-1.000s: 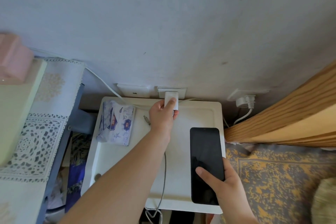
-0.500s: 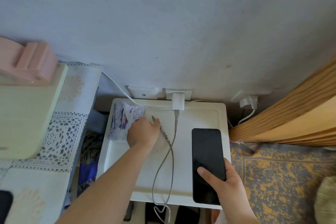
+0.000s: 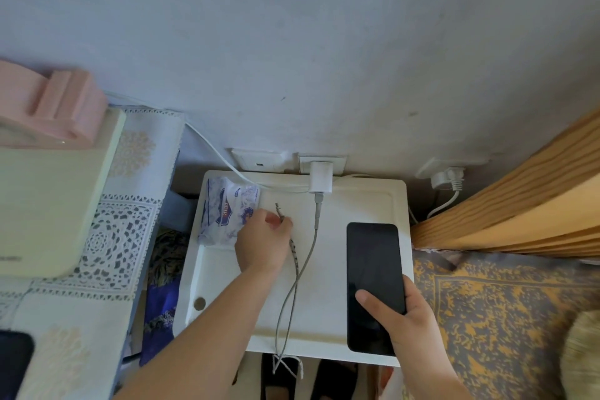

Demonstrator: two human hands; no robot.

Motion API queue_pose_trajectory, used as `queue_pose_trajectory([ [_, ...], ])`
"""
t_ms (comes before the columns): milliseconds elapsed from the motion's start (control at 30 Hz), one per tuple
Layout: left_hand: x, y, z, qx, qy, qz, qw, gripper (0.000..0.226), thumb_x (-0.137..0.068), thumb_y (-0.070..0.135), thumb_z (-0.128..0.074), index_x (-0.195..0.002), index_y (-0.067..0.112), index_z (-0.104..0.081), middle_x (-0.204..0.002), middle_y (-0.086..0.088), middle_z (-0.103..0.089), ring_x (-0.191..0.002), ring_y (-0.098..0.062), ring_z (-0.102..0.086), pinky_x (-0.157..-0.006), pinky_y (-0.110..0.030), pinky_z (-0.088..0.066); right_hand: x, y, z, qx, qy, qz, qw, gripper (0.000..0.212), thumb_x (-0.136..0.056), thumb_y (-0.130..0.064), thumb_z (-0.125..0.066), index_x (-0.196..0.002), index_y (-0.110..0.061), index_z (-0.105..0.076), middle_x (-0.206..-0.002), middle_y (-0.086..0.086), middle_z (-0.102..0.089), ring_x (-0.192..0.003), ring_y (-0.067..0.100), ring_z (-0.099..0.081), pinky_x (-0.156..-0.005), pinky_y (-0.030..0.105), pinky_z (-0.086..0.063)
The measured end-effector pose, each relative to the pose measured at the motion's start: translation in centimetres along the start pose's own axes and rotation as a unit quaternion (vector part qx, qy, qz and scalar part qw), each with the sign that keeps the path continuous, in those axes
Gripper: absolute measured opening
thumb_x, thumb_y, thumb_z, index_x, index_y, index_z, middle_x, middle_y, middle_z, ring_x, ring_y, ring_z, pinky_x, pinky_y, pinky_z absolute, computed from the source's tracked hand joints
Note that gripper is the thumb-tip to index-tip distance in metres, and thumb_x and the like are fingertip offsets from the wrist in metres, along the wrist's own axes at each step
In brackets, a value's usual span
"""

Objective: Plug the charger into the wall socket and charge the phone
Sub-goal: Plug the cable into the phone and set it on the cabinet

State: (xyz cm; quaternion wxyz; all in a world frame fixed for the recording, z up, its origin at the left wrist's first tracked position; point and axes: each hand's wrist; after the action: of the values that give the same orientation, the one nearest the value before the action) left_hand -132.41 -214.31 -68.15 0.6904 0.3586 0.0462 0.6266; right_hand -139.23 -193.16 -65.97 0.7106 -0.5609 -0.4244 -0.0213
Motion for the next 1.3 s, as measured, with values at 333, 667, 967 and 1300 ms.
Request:
queue_pose_trajectory([
  [333, 7.3, -1.4, 4.8, 0.344, -0.082, -0.034, 0.935, 0.013, -0.071, 0.028, -0.079, -0.083, 0.031, -0.074, -0.082, 0.008, -0.078, -0.079, -0.006, -0.072, -0.068, -0.010, -0.053, -0.1, -4.2, -1.6, -0.001, -0.034, 0.040, 0.999, 0.037, -0.073, -0.021, -0.080, -0.102, -0.038, -0.064, -0.096, -0.015, -0.075, -0.089, 0.004, -0.070, -0.075, 0.024, -0.056],
  [667, 11.4, -2.0, 5.8, 0.221, -0.211, -0.072, 0.949, 0.013, -0.062, 0.035, -0.084, -0.063, 0.028, -0.072, -0.063, 0.009, -0.073, -0.061, -0.004, -0.067, -0.059, -0.011, -0.050, -1.5, -7.2, -3.8, 0.006, -0.027, 0.075, 0.997, 0.035, -0.070, -0.031, -0.081, -0.098, -0.040, -0.062, -0.097, -0.009, -0.072, -0.094, 0.015, -0.069, -0.075, 0.035, -0.061],
  [967, 13.8, -1.5, 4.5, 0.151, -0.296, -0.029, 0.943, 0.037, -0.057, 0.047, -0.081, -0.048, 0.027, -0.051, -0.050, 0.009, -0.059, -0.053, -0.002, -0.057, -0.057, -0.021, -0.049, -1.6, -7.2, -4.0, -0.015, -0.026, 0.064, 0.998, 0.042, -0.069, -0.033, -0.082, -0.106, -0.035, -0.062, -0.104, -0.004, -0.072, -0.098, 0.019, -0.069, -0.082, 0.042, -0.061],
  [1300, 15.2, 0.1, 4.0, 0.314, -0.356, 0.097, 0.875, 0.020, -0.079, 0.038, -0.071, -0.083, 0.019, -0.080, -0.080, -0.006, -0.079, -0.054, -0.010, -0.067, -0.054, -0.021, -0.057, -1.5, -7.1, -2.7, -0.061, -0.019, 0.055, 0.996, 0.040, -0.073, -0.025, -0.080, -0.109, -0.030, -0.063, -0.108, -0.001, -0.071, -0.100, 0.022, -0.068, -0.081, 0.040, -0.061],
])
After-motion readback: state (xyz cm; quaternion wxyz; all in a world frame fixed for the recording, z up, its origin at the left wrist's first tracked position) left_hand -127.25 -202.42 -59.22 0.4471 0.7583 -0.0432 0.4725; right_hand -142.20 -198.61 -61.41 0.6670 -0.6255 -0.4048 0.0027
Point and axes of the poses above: each hand's wrist, its own x-axis away from the middle knuckle, its own z-axis out of the back of the hand, y = z × x
